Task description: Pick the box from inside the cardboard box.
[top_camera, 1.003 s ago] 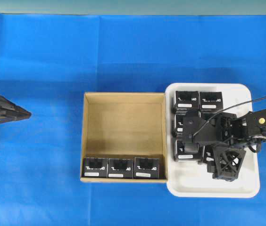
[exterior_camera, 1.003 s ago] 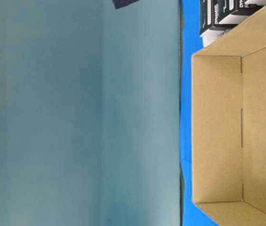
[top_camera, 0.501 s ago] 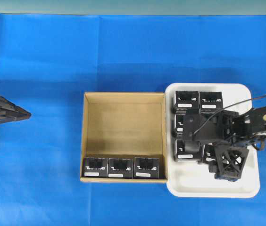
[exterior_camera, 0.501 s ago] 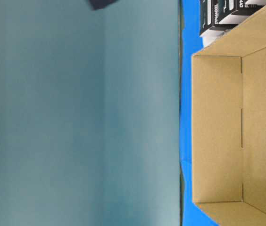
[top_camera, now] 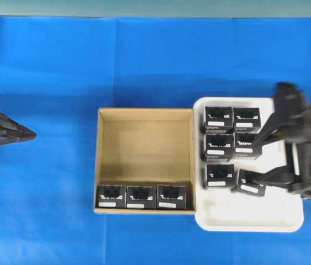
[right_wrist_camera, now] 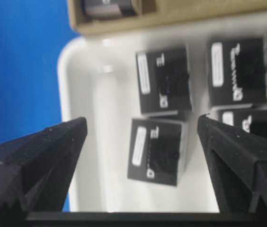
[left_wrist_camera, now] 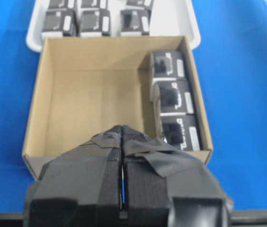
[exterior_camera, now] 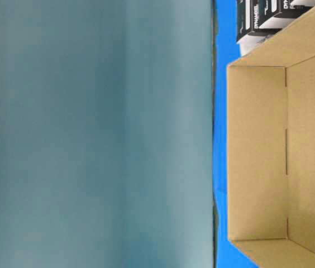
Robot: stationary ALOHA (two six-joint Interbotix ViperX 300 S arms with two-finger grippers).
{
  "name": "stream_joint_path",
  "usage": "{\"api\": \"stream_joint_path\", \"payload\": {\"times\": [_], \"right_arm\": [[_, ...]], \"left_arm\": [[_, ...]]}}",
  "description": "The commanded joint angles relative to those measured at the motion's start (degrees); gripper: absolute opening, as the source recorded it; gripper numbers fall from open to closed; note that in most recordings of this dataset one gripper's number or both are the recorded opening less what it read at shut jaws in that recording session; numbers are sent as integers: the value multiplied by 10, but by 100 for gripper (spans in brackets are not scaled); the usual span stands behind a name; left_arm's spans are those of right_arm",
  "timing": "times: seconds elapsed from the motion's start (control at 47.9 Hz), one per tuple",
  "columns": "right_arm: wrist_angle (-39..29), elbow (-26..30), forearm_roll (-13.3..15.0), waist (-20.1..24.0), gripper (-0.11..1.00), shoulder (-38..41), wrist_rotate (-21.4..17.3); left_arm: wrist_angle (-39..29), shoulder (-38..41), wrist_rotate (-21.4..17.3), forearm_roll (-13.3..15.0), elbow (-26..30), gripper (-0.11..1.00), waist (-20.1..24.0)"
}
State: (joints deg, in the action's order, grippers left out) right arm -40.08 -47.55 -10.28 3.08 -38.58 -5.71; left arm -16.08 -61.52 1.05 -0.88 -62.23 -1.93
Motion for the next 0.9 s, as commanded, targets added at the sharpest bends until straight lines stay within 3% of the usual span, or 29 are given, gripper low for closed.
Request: {"api": "stream_joint_path", "payload": {"times": [0.0,0.439,0.878], "right_arm": [[33,-11,0,-2,96,-41,1],[64,-51,1,-2,96,-158,3],[88,-72,1,-2,96,-210,4]], "left_arm": [[4,5,0,-1,17,-6,0],[7,1,-2,-1,18,-6,0],[24,-10,-2,-2,20,-6,-4]]}}
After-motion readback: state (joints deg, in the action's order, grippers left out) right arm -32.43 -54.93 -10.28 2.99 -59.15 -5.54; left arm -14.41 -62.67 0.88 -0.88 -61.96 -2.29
